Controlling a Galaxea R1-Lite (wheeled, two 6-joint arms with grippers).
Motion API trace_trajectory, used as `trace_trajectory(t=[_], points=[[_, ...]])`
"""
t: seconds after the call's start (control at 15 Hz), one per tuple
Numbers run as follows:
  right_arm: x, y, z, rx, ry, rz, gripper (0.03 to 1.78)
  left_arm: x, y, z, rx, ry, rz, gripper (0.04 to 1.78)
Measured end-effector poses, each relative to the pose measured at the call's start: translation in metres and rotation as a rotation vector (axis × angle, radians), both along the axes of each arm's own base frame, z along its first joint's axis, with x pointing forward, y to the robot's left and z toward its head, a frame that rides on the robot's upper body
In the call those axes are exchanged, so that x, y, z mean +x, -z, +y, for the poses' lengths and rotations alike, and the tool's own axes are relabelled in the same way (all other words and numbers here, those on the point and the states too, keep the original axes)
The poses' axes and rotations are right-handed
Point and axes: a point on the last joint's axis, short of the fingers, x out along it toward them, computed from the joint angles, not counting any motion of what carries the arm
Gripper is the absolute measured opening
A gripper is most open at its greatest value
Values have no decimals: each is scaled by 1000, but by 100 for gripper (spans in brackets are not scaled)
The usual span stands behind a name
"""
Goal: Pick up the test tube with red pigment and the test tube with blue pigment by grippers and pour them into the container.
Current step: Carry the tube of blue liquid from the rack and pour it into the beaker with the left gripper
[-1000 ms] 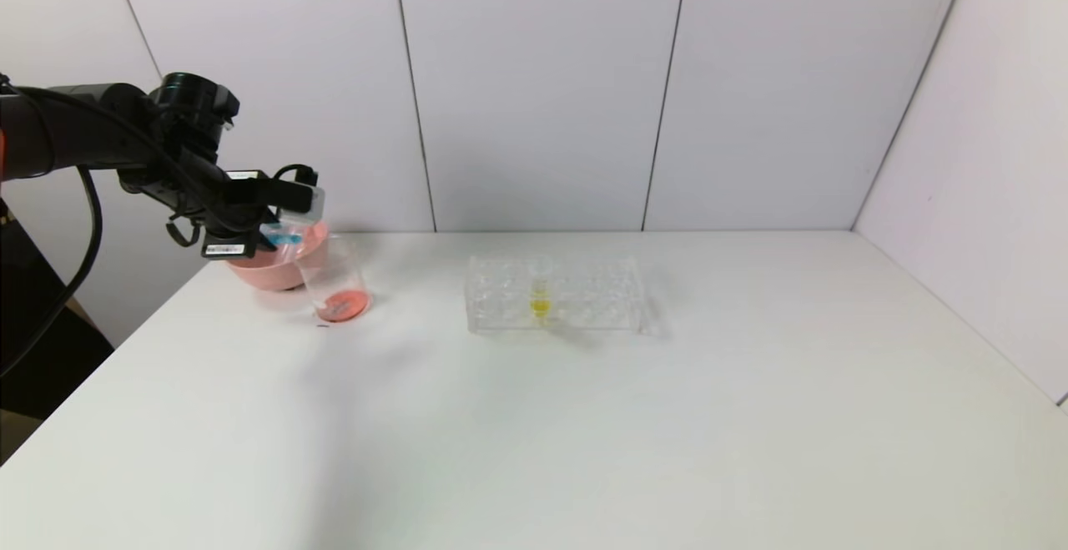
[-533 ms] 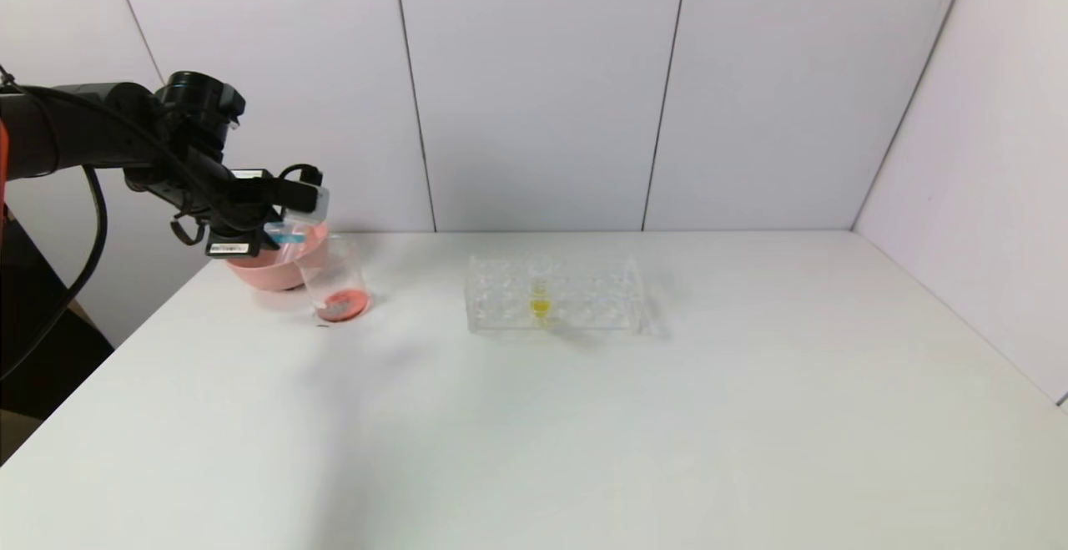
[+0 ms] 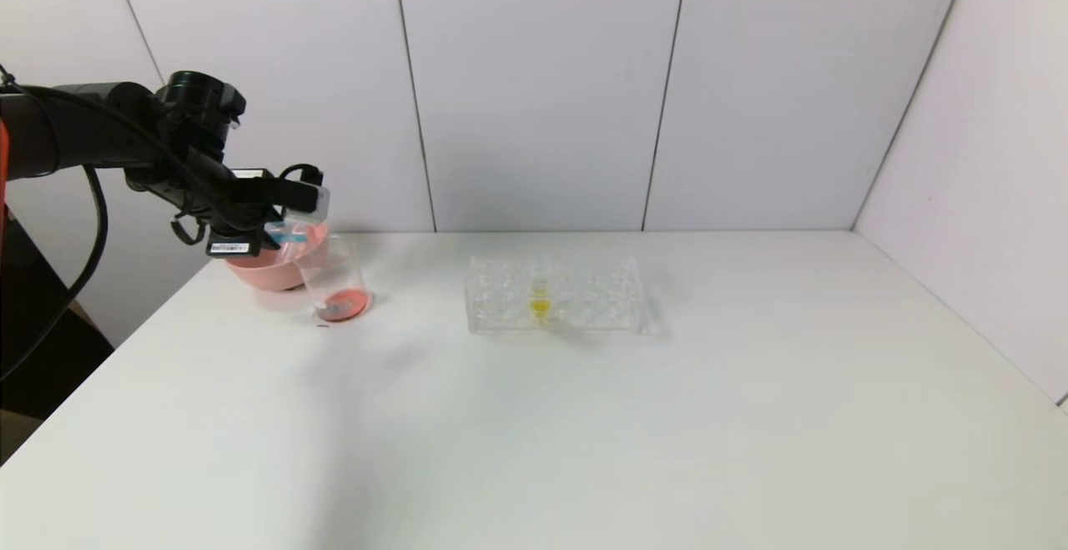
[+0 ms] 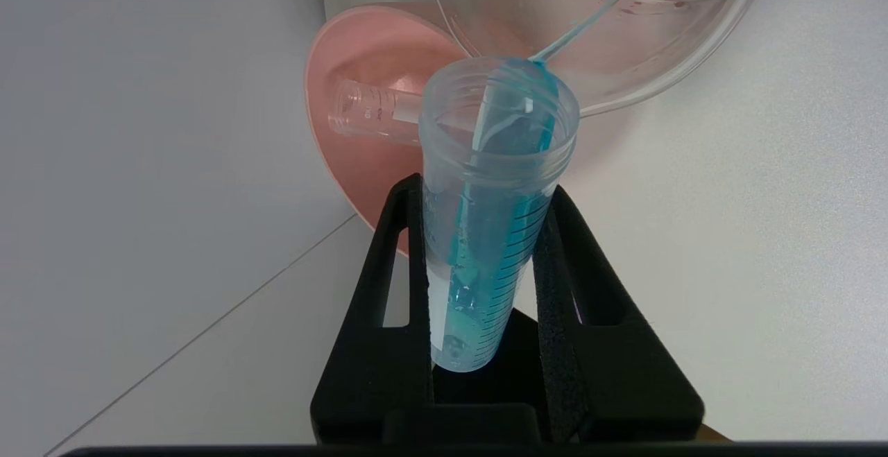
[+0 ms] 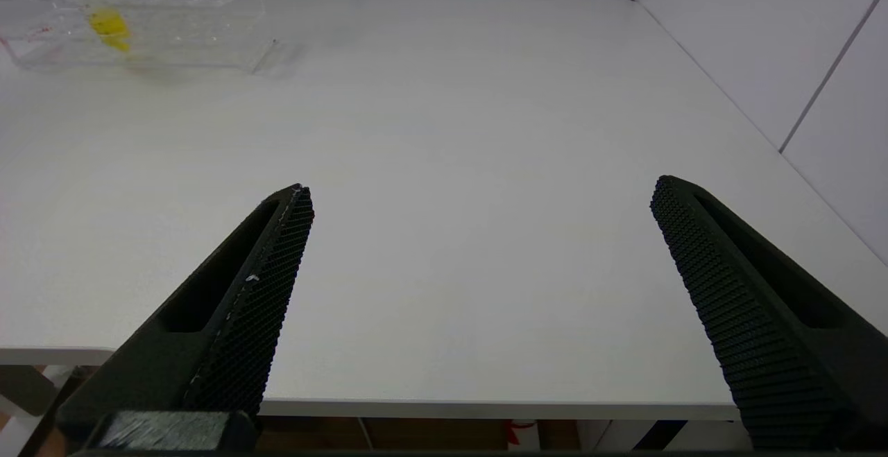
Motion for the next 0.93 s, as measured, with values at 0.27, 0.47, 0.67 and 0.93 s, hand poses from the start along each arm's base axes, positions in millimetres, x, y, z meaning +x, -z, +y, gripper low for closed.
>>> trace_trajectory(t=[0.27, 0.47, 0.67, 0.93], points=[[0, 0, 0, 0, 0, 0, 177, 0, 0, -1, 2, 2, -2, 45], [0, 0, 0, 0, 0, 0, 177, 0, 0, -3, 3, 4, -4, 45], [0, 0, 0, 0, 0, 0, 177, 1, 0, -6, 38, -18, -5, 45], [0, 0, 0, 0, 0, 0, 177, 2, 1, -11, 82, -45, 0, 45]])
